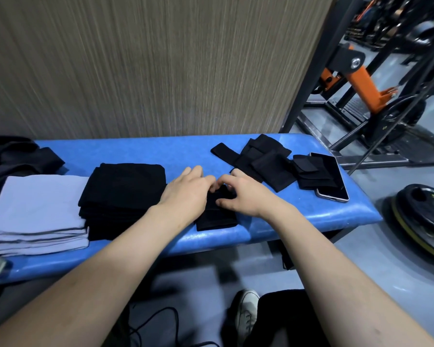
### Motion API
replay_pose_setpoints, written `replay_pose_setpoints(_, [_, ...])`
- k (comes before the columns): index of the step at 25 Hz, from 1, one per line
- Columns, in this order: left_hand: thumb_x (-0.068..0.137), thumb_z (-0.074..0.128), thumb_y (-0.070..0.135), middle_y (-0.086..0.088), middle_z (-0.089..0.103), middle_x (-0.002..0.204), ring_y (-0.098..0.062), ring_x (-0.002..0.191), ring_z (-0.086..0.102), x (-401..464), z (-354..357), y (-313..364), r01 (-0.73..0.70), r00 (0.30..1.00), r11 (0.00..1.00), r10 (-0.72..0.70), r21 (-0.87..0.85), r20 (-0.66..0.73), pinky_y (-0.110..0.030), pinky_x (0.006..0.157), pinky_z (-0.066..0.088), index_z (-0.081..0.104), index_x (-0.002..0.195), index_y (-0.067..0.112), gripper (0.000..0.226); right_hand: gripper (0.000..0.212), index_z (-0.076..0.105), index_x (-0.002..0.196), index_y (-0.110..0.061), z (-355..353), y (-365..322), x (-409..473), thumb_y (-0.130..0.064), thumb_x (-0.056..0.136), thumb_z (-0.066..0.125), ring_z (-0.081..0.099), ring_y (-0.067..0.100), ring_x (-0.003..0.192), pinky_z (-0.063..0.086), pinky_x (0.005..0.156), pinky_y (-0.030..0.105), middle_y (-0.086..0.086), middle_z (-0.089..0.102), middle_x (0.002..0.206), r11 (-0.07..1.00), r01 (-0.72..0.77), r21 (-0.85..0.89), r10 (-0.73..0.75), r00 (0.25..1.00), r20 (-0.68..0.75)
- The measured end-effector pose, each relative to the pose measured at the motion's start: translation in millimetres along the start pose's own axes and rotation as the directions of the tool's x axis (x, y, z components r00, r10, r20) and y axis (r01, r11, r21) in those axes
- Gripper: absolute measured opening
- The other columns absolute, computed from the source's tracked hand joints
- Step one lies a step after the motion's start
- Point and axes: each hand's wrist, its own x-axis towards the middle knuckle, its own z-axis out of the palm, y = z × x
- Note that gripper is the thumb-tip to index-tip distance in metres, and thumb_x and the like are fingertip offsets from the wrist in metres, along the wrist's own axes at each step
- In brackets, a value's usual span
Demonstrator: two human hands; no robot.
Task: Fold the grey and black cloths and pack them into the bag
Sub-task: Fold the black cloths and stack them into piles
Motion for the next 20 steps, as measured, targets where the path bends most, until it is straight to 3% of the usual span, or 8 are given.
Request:
replay_pose_setpoints(5, [0.095, 0.049, 0.019, 0.005, 0.047, 0.097, -0.019, 0.099, 0.052, 3, 3, 2, -0.005, 1.000, 0.999, 0.005, -0.040, 0.020, -0.031, 0.069, 0.036, 0.059, 0.094, 0.027, 0.013, 0.035, 0.063, 0.116, -0.030, -2, 1, -6, -0.041, 0.084, 0.074, 0.050, 0.010, 0.086, 0.049, 0.081, 0.035, -0.003, 0.045, 0.099, 1.000, 0.012, 0.011, -0.012, 1.000, -0.013])
replay_pose_setpoints(9, [0.097, 0.049, 0.031, 0.008, 0.050, 0.104, -0.016, 0.108, 0.049, 8, 1, 5, -0.003, 0.996, 1.000, 0.001, -0.029, -0.092, -0.030, 0.078, 0.037, 0.059, 0.105, 0.031, 0.013, 0.025, 0.064, 0.108, -0.032, -13, 13, -12, -0.043, 0.087, 0.070, 0.053, 0.006, 0.081, 0.052, 0.078, 0.035, -0.010, 0.052, 0.096, 0.997, -0.040, 0.059, 0.050, 0.985, -0.167])
replay_pose_setpoints(13, [0.097, 0.050, 0.034, 0.009, 0.051, 0.109, -0.016, 0.106, 0.047, 18, 2, 10, -0.021, 0.980, 0.997, 0.005, -0.078, -0.201, -0.029, 0.084, 0.037, 0.057, 0.115, 0.030, 0.020, 0.031, 0.062, 0.115, -0.027, -31, 45, -20, -0.040, 0.088, 0.069, 0.054, 0.016, 0.098, 0.048, 0.078, 0.034, -0.006, 0.052, 0.107, 0.975, -0.206, -0.077, 0.166, 0.919, -0.358])
replay_pose_setpoints(16, [0.096, 0.052, 0.036, 0.009, 0.051, 0.111, -0.016, 0.106, 0.047, 26, 8, 17, -0.043, 0.977, 0.996, 0.025, -0.082, -0.210, -0.029, 0.089, 0.039, 0.058, 0.117, 0.029, 0.023, 0.043, 0.058, 0.122, -0.023, -36, 68, -22, -0.042, 0.086, 0.071, 0.050, 0.025, 0.109, 0.048, 0.084, 0.039, 0.001, 0.051, 0.118, 0.926, -0.330, -0.186, 0.246, 0.898, -0.365])
replay_pose_setpoints(20, [0.094, 0.054, 0.038, 0.011, 0.051, 0.112, -0.015, 0.104, 0.047, 36, 17, 27, -0.058, 0.975, 0.991, 0.031, -0.117, -0.219, -0.029, 0.088, 0.038, 0.058, 0.115, 0.030, 0.022, 0.050, 0.054, 0.128, -0.023, -30, 75, -19, -0.046, 0.086, 0.069, 0.050, 0.029, 0.109, 0.048, 0.085, 0.038, 0.004, 0.048, 0.125, 0.886, -0.401, -0.234, 0.316, 0.890, -0.328])
